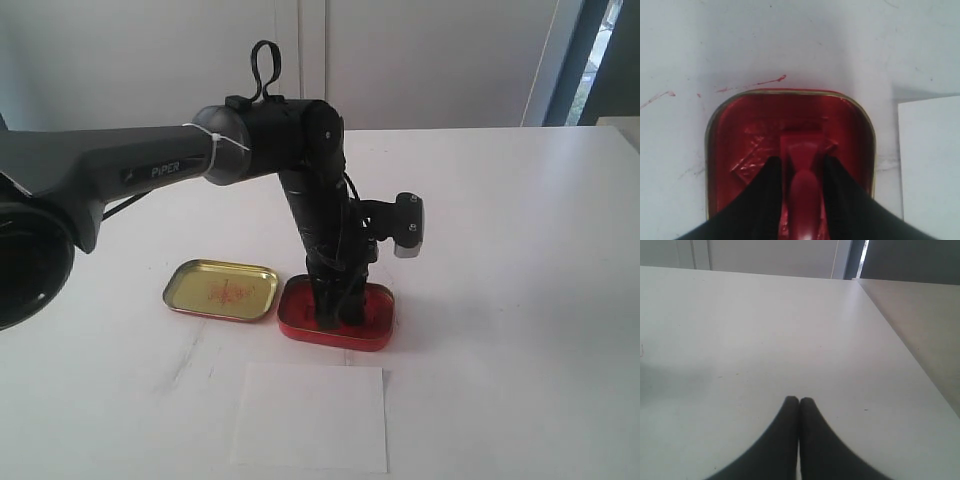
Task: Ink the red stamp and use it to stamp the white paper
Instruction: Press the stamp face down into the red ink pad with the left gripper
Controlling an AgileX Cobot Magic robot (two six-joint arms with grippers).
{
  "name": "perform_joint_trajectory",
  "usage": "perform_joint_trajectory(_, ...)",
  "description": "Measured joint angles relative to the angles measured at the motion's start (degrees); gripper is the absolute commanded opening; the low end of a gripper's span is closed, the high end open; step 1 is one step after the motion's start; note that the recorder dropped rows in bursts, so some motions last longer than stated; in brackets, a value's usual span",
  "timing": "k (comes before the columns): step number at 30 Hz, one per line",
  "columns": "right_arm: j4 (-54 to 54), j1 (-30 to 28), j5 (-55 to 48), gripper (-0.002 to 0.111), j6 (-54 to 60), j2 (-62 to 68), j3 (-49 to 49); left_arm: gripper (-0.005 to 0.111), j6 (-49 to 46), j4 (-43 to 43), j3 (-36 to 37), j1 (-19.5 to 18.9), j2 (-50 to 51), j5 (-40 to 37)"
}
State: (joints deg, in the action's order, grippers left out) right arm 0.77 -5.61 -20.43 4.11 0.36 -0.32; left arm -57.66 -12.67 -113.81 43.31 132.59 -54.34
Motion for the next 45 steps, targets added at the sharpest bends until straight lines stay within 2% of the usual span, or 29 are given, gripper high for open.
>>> perform_joint_trajectory(45, 0.00, 0.00, 0.00, 0.000, 0.00, 0.00, 0.00, 0.000, 1.63, 0.20, -0.98, -0.10, 1.94, -0.92)
